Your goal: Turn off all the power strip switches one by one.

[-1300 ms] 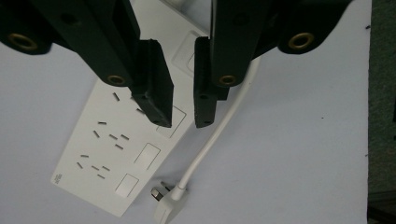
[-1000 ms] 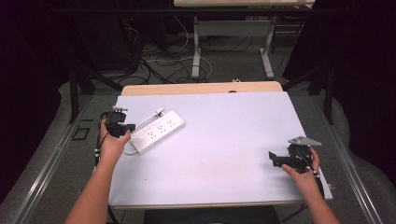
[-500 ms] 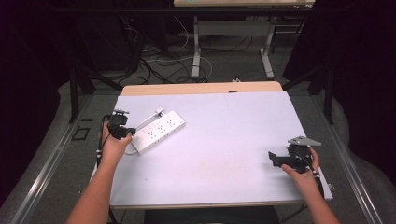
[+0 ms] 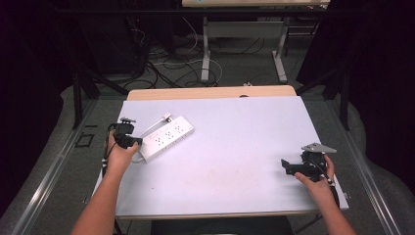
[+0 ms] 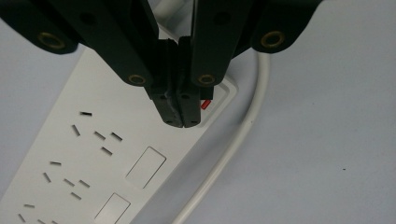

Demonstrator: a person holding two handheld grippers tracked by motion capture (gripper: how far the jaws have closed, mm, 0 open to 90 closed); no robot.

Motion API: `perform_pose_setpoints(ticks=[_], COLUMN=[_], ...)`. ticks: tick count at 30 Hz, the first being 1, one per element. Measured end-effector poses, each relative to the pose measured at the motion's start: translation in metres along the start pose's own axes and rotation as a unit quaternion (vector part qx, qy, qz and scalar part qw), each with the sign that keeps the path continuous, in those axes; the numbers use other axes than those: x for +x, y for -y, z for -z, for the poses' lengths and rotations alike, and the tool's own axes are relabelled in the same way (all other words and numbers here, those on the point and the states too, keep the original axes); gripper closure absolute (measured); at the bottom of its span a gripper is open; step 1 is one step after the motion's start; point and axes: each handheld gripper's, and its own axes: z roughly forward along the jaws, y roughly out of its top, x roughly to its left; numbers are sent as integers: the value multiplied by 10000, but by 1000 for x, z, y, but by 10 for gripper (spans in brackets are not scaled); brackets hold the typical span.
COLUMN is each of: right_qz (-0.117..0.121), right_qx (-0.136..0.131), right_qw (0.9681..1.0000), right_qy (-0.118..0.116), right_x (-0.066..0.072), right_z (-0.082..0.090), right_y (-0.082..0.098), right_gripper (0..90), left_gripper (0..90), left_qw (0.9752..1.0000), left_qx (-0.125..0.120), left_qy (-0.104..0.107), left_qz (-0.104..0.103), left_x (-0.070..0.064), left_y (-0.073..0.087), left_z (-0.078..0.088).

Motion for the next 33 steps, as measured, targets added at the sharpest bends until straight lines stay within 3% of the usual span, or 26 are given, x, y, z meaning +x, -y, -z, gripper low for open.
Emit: perform_pose_setpoints(ticks=[8,14,15,19,24,26,33], right_qz=[15,19,18,42,40,27,41], right_qx=[-5,-4,0,2,-17,-10,3], right_qw=[10000,10000,10000,10000,10000,10000,10000], right_qy=[1,4,3,-4,7,8,-13], right_x=[0,0,0,0,0,0,0], right_z=[0,0,0,0,1,1,0], right_y=[0,0,0,0,0,0,0], right_gripper=[0,0,0,0,0,0,0], left_gripper=[900,900,900,900,900,900,900], left_qw=[9999,10000,9999,10000,10000,9999,9997], left_qx=[110,-14,68,-25,56,-63,-91], left_qy=[37,36,77,-26,-63,-60,8], left_qz=[6,77,70,71,-11,68,210], left_x=[1,1,2,0,-2,-1,3], left_y=[0,2,2,3,2,2,0], left_z=[-1,-3,-1,-4,-1,-2,-1])
